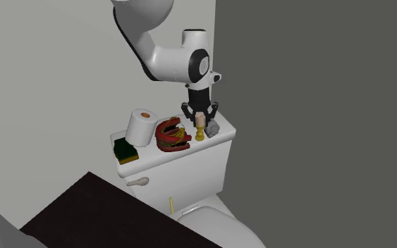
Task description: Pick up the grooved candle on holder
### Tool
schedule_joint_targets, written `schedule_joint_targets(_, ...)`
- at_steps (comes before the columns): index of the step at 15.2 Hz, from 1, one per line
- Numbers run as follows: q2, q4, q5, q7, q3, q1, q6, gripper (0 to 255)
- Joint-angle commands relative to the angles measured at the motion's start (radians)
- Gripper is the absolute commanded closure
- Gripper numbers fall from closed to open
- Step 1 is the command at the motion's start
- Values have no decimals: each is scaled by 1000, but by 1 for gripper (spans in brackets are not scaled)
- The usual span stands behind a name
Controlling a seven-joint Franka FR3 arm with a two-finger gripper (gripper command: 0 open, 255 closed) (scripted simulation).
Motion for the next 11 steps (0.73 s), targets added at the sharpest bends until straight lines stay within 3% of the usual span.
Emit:
schedule_joint_targets(1,11,-3,0,-1,-1,-1,3,255)
schedule_joint_targets(11,-21,-5,4,-5,2,-3,-28,255)
